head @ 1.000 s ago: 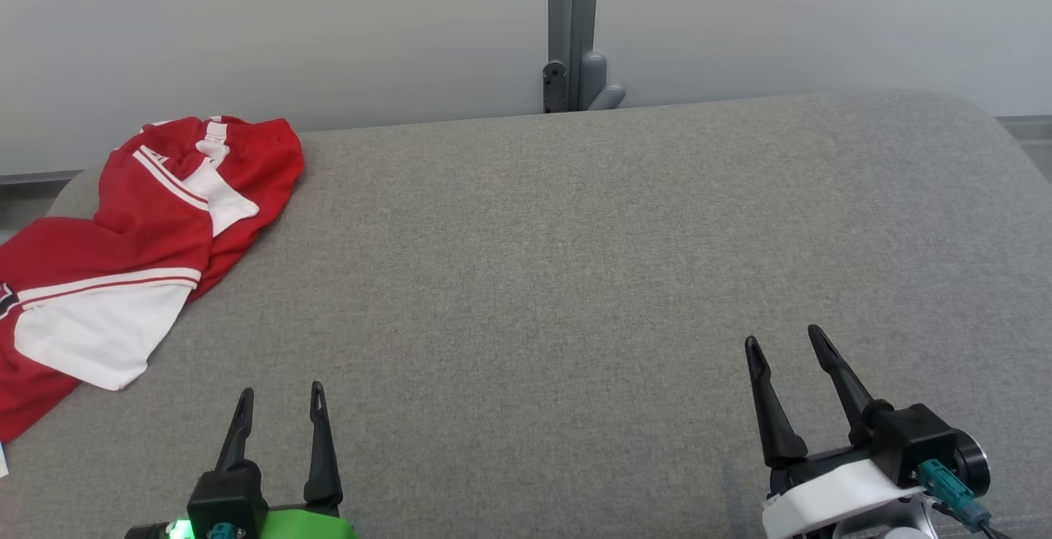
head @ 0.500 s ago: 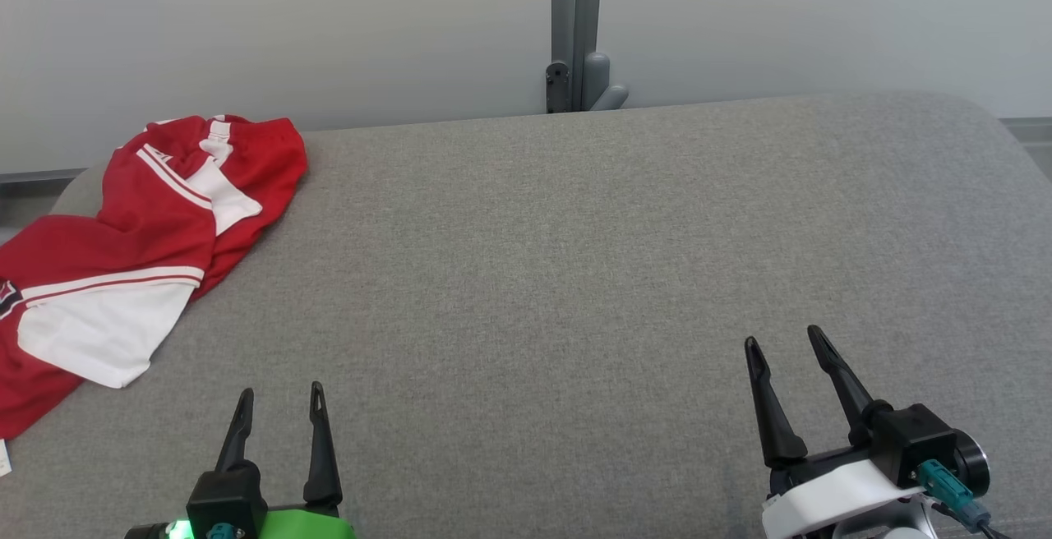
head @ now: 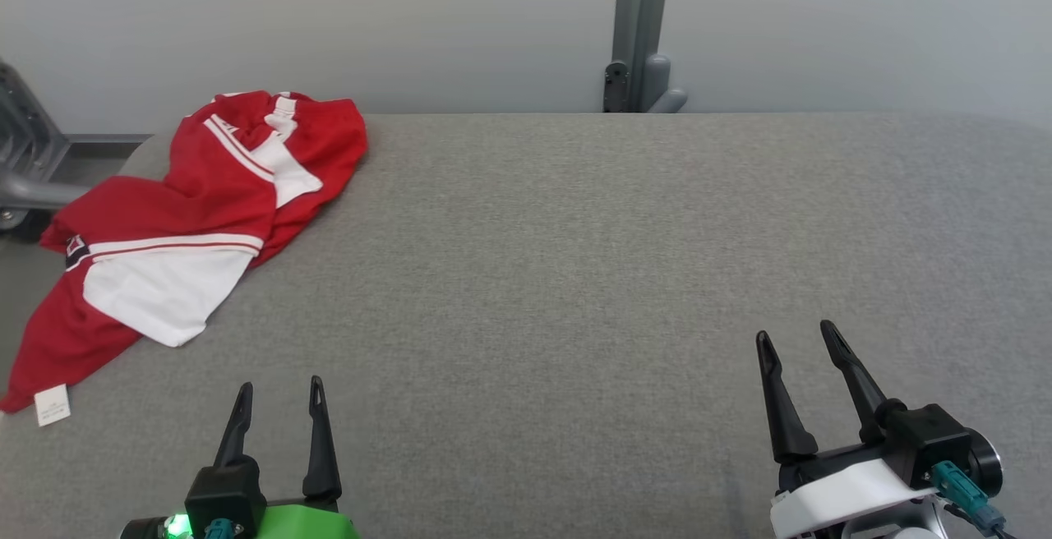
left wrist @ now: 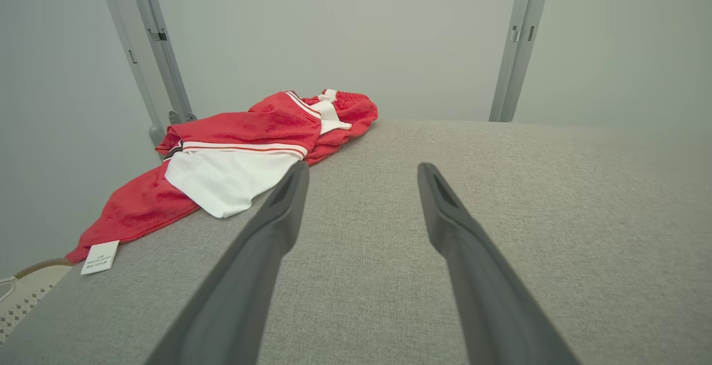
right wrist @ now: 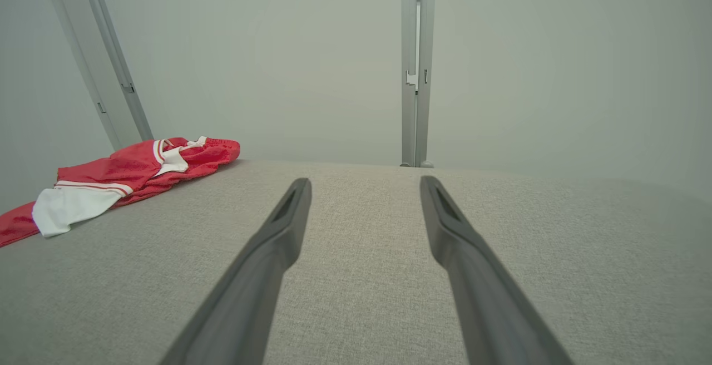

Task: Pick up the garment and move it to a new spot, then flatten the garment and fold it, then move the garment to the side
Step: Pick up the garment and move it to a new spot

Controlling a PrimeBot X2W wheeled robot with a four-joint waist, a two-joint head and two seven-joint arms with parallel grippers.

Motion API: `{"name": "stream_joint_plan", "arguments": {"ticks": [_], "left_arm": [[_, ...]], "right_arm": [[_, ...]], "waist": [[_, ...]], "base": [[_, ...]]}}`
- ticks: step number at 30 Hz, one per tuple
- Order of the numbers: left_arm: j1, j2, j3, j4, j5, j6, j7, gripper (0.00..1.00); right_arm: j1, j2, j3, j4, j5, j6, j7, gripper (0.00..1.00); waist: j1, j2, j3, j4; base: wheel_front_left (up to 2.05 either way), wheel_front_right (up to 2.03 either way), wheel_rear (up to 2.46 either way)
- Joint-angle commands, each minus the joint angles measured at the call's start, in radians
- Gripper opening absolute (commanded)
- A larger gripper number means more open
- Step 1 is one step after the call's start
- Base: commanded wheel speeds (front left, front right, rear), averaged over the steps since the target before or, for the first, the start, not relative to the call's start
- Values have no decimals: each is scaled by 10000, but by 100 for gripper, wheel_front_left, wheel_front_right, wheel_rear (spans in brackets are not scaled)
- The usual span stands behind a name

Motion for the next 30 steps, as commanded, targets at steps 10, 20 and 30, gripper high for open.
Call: {"name": "stream_joint_plan", "arguments": {"ticks": [10, 20, 30], "left_arm": [[-31, 57, 307, -244, 167, 53, -30, 100], [369, 70, 792, -723, 3, 251, -29, 100], [561, 25, 841, -959, -54, 327, -29, 100]], "right_arm": [[17, -32, 64, -125, 115, 1, -37, 100], [-457, -43, 570, 114, 89, -3, -37, 100], [-622, -38, 710, 293, 42, -3, -37, 100]], "waist": [[0, 116, 71, 3076], [0, 116, 360, 4222], [0, 116, 439, 4266]], "base": [[0, 0, 0], [0, 0, 0], [0, 0, 0]]}}
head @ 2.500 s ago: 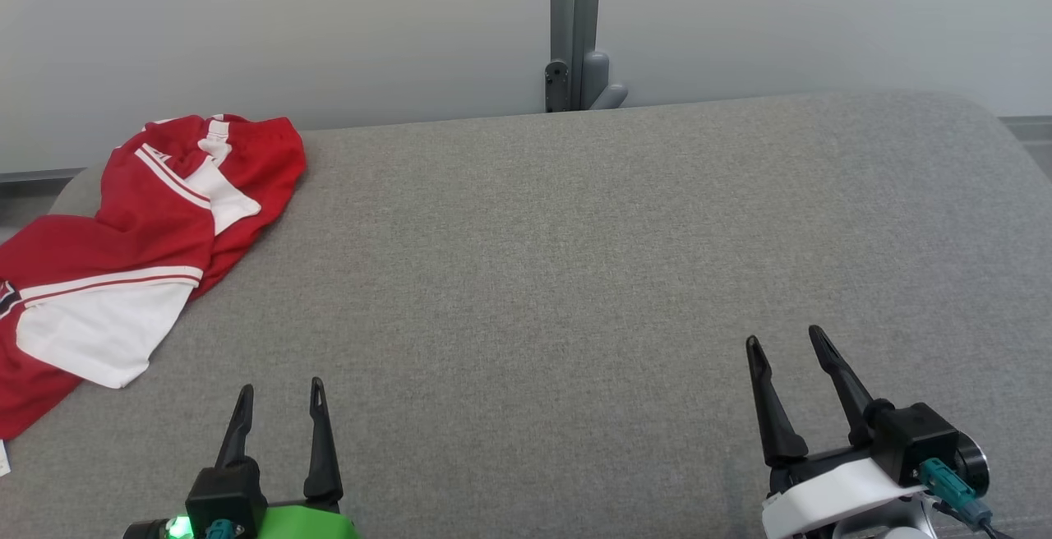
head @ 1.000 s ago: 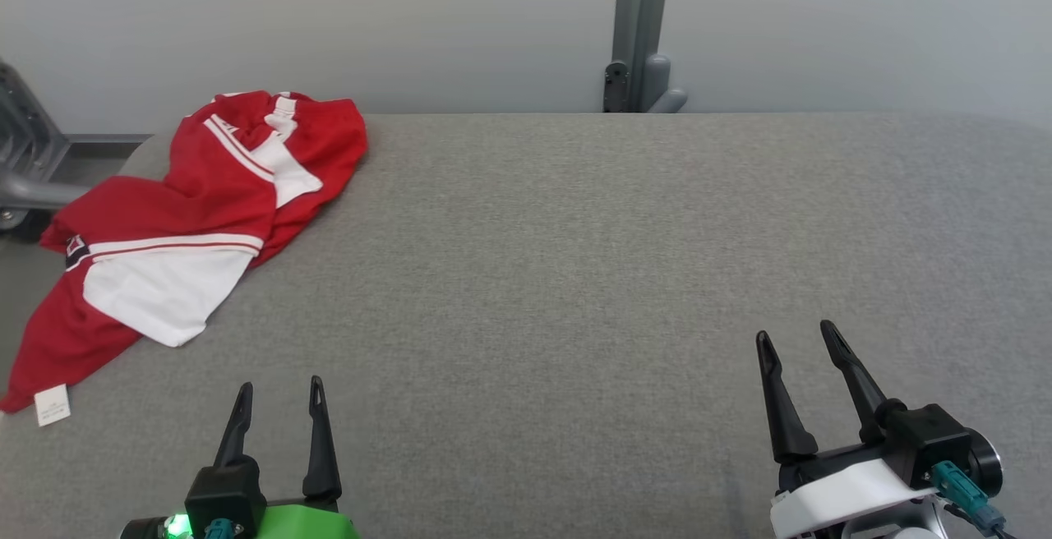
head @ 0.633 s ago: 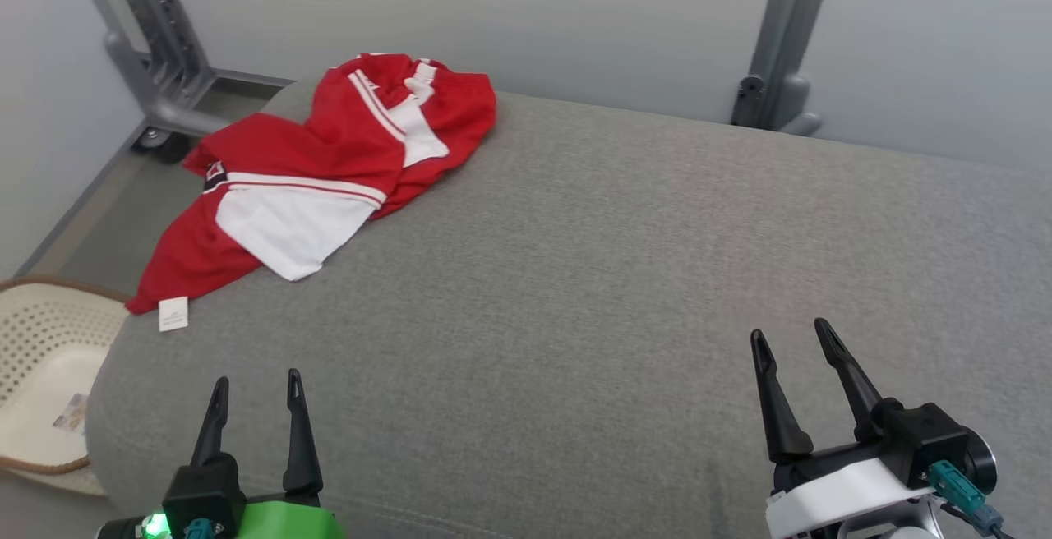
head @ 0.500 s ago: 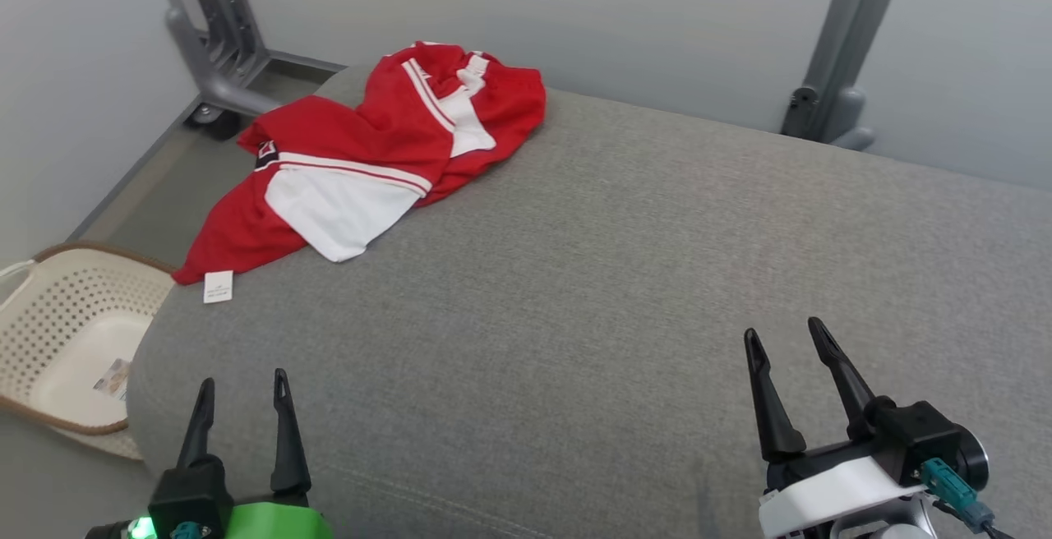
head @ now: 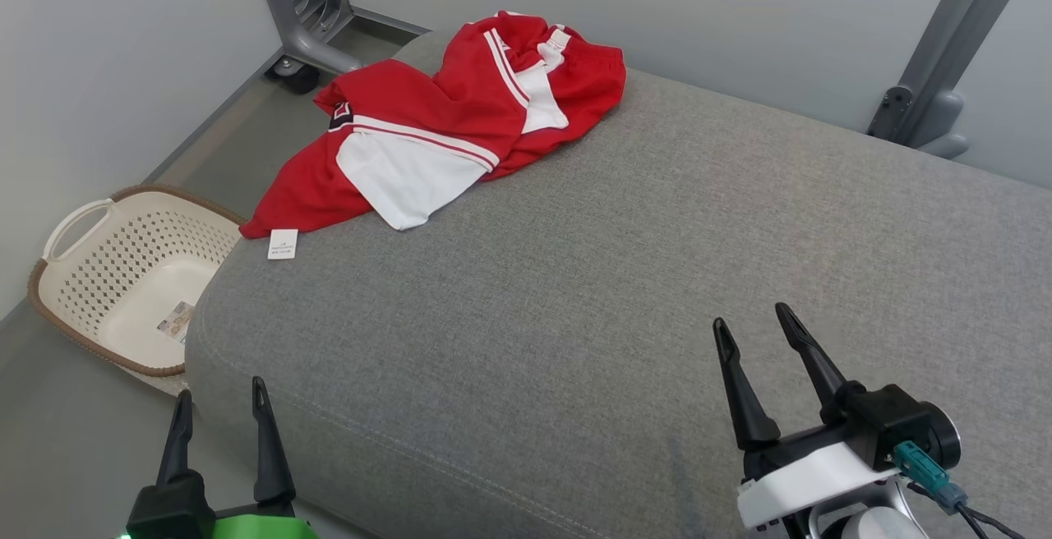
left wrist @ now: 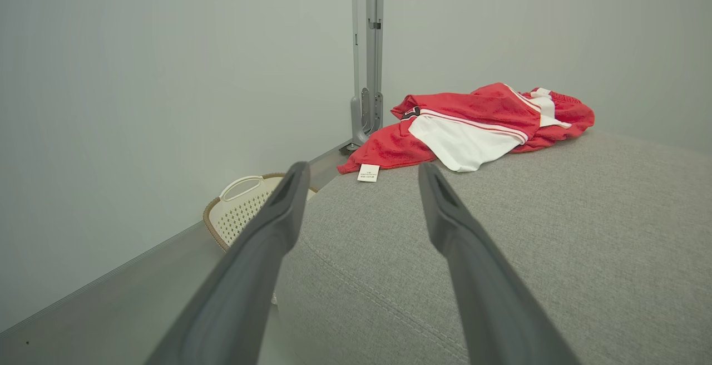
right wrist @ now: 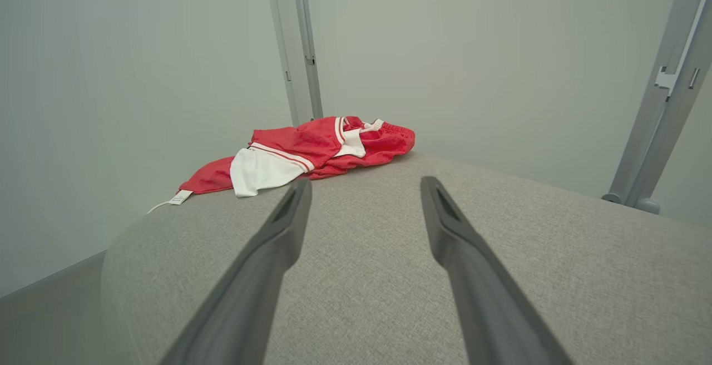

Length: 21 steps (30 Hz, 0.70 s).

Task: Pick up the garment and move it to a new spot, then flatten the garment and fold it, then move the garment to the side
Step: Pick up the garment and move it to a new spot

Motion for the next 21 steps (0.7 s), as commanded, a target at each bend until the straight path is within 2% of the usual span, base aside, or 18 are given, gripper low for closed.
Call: {"name": "stream_joint_plan", "arguments": {"ticks": [1, 6, 11, 15, 21], "left_arm": [[81, -6, -32, -27, -12, 32, -27, 100], [-47, -10, -62, 2, 1, -45, -28, 100], [-441, 265, 47, -51, 184, -142, -28, 100], [-1233, 745, 91, -28, 348, -361, -28, 100], [-3146, 1648, 333, -44, 237, -810, 265, 100]], "right_arm": [[-12, -46, -79, 24, -31, -6, -37, 100], [130, -45, -257, -75, -32, -6, -37, 100], [230, -45, -412, -214, -49, -6, -38, 100], [364, -45, -656, -395, -81, -6, -37, 100], [223, -45, -759, -632, -327, -6, -38, 100]], "waist": [[0, 116, -3, -5], [0, 116, 5, -11], [0, 116, 57, -27], [0, 116, 176, -56], [0, 116, 724, -578]], "base": [[0, 0, 0], [0, 0, 0], [0, 0, 0], [0, 0, 0], [0, 0, 0]]}}
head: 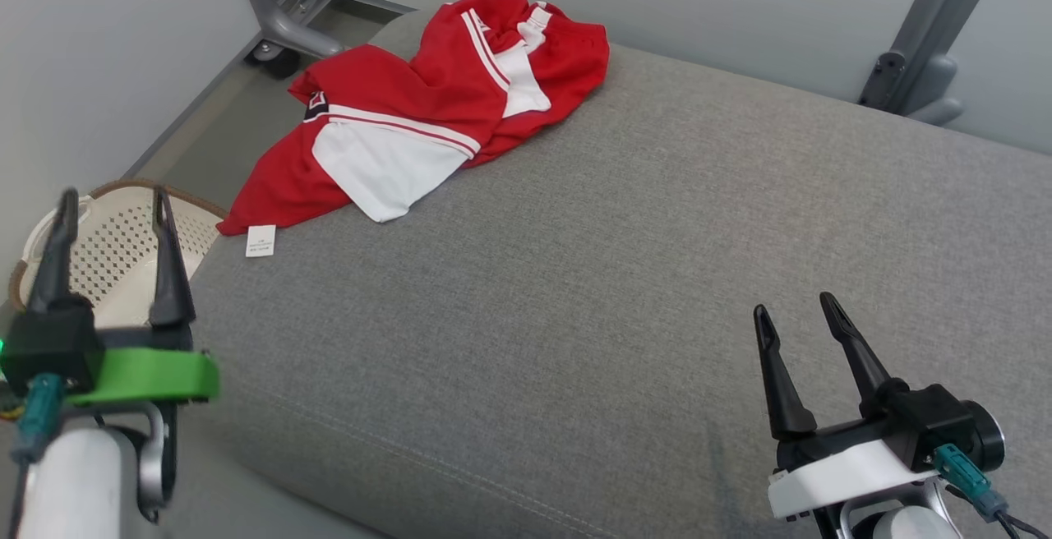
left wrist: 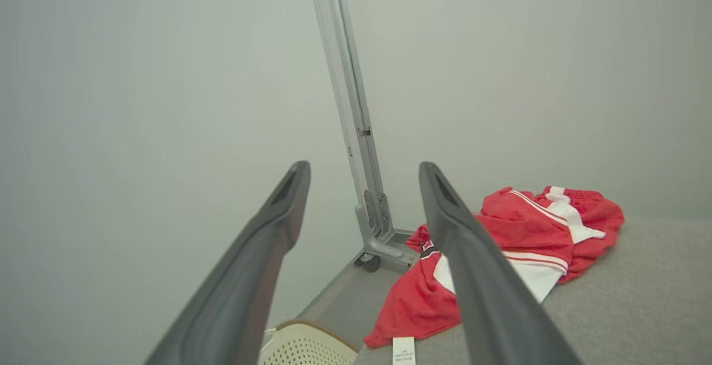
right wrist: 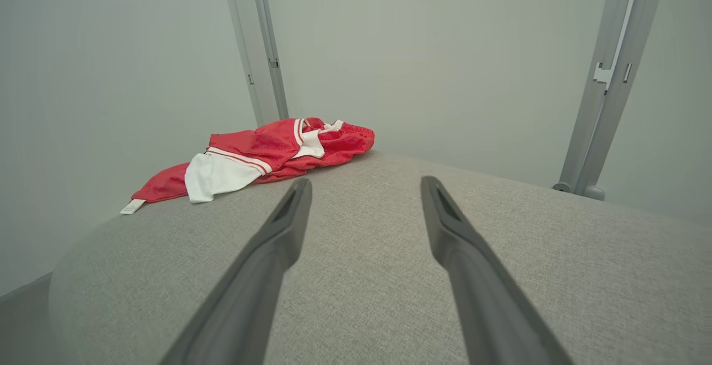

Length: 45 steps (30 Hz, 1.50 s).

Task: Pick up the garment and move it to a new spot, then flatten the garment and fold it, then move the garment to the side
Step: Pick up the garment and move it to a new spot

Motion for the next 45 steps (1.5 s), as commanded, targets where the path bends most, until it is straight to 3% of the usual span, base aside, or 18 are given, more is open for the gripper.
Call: {"name": "stream_joint_plan", "arguments": {"ticks": [1, 11, 23, 32, 45], "left_arm": [[-293, 64, 9, -24, -94, -61, 49, 100], [-3802, 1780, -581, 1209, -455, -1301, 2142, 100], [-5991, 3086, -2085, 4252, -1536, -1482, 3304, 100], [-7000, 3395, -3286, 5711, -2410, -1477, 3569, 100], [-7956, 3352, -3661, 7386, -2605, -1455, 3144, 100]], "right_arm": [[-88, -43, -31, -60, -99, -6, -39, 100], [-716, -44, -63, -268, -687, -6, -39, 100], [-1300, -40, -233, -776, -1225, -6, -39, 100], [-1534, -37, -297, -1467, -1452, -6, -40, 100], [-1721, -37, -261, -1982, -1478, -6, -39, 100]], "waist": [[-1, 116, 371, -361], [-1, 116, 1811, -1705], [-1, 116, 3387, -3119], [-1, 116, 4185, -3616], [-1, 116, 4935, -4056]], "base": [[0, 0, 0], [0, 0, 0], [0, 0, 0], [0, 0, 0], [0, 0, 0]]}}
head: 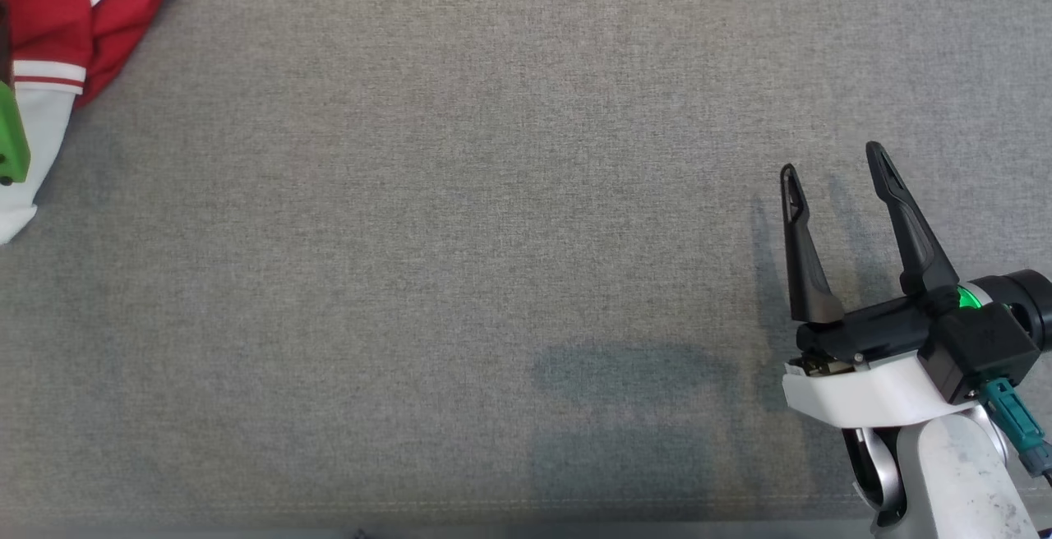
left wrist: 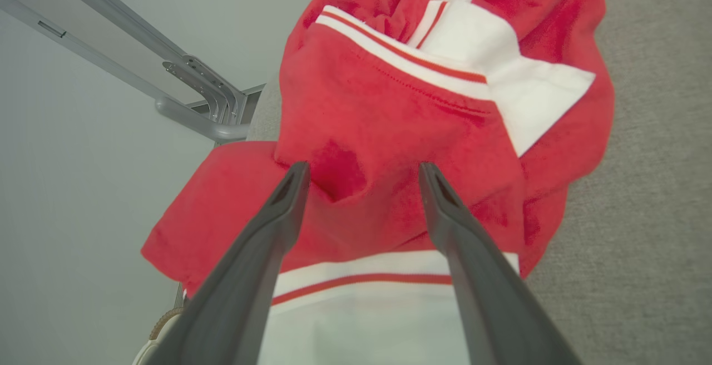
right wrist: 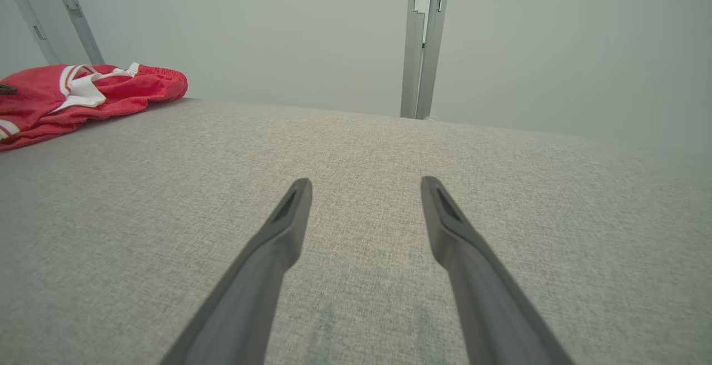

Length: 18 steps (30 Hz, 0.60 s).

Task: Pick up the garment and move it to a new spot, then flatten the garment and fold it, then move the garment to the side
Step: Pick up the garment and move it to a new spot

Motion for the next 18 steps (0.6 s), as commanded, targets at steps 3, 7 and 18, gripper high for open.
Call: {"name": "stream_joint_plan", "arguments": {"ticks": [3, 7, 18], "left_arm": [[-275, 146, 4, 387, 73, 94, -97, 100], [-408, 214, 72, 856, 26, 288, -171, 100], [-626, 36, 58, 1500, -141, 462, -739, 0]], "right_arm": [[-143, -29, -18, -99, -6, -6, -39, 100], [-163, -29, -55, -149, 69, -6, -40, 100], [-196, -29, -67, -67, 118, -6, -40, 100]], "waist": [[-1, 116, 309, -323], [-1, 116, 415, -455], [-1, 116, 191, -367]], "base": [[0, 0, 0], [0, 0, 0], [0, 0, 0]]}}
